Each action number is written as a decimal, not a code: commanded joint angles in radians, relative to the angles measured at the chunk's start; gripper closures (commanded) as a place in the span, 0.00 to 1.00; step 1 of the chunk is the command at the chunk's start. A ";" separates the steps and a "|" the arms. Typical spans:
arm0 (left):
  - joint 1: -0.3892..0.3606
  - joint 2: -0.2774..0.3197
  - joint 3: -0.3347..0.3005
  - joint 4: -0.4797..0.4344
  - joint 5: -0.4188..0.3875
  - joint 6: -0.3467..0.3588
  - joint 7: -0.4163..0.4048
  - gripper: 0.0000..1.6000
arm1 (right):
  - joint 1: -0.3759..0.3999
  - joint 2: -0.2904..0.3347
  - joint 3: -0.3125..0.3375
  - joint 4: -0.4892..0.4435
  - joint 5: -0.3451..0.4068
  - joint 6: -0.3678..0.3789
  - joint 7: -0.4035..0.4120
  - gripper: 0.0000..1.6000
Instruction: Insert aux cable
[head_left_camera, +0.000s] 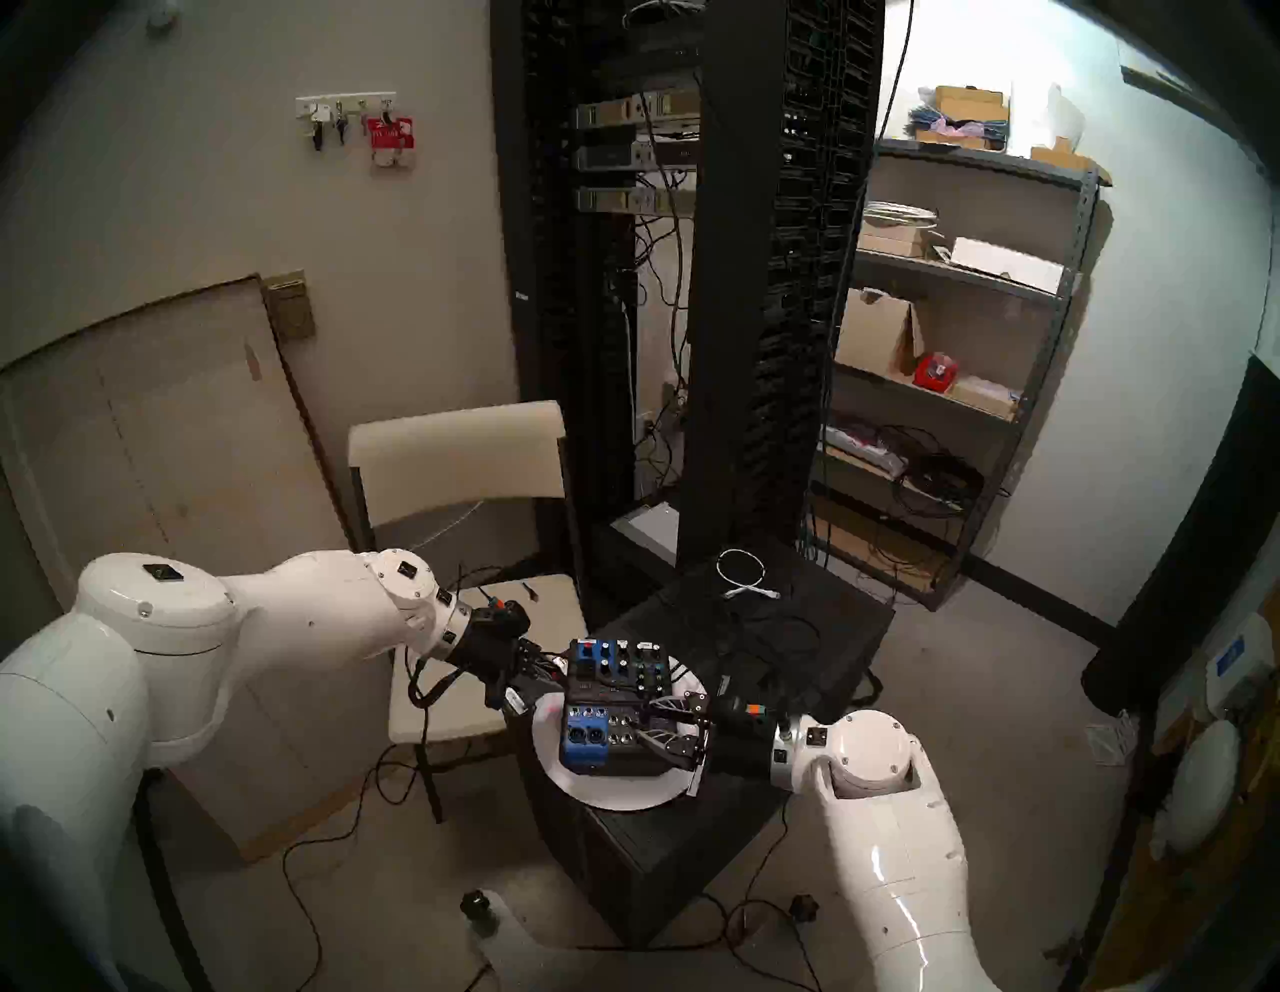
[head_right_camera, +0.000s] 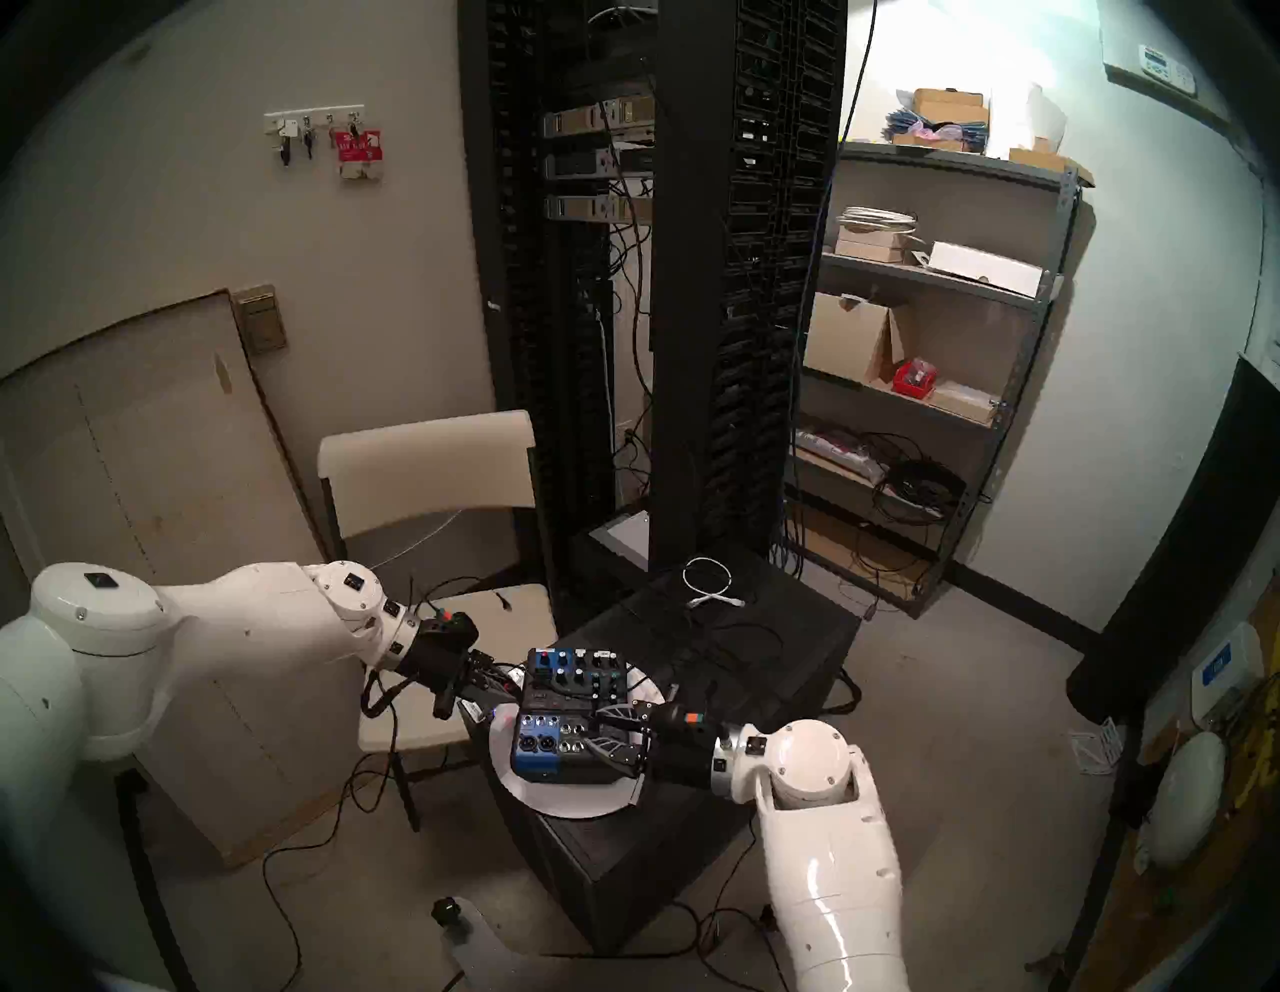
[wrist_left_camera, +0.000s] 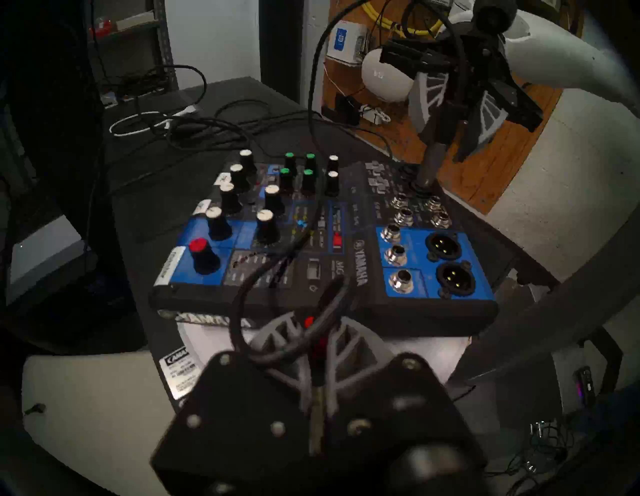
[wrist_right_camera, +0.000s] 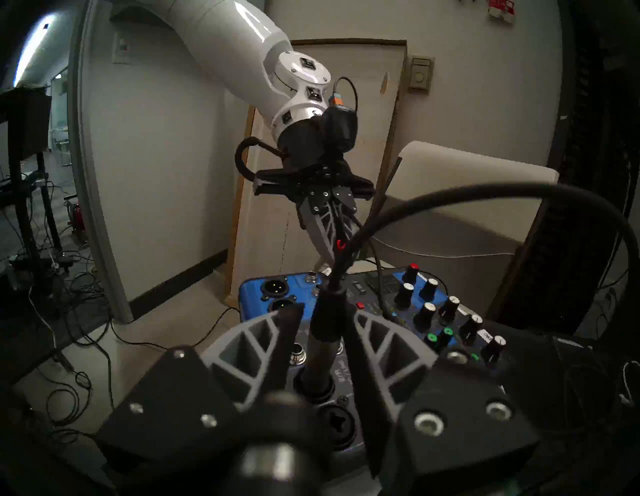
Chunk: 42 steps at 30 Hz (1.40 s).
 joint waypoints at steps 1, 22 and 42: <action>-0.026 -0.055 -0.021 0.043 -0.011 -0.002 -0.023 1.00 | 0.004 -0.003 -0.021 -0.019 0.014 0.003 -0.002 0.51; -0.036 0.057 -0.030 -0.083 -0.031 0.003 -0.075 1.00 | 0.009 -0.002 -0.020 -0.006 0.005 0.003 -0.020 0.51; -0.044 0.181 -0.001 -0.211 0.015 0.026 -0.039 1.00 | 0.012 0.001 -0.017 -0.003 0.007 0.003 -0.026 0.51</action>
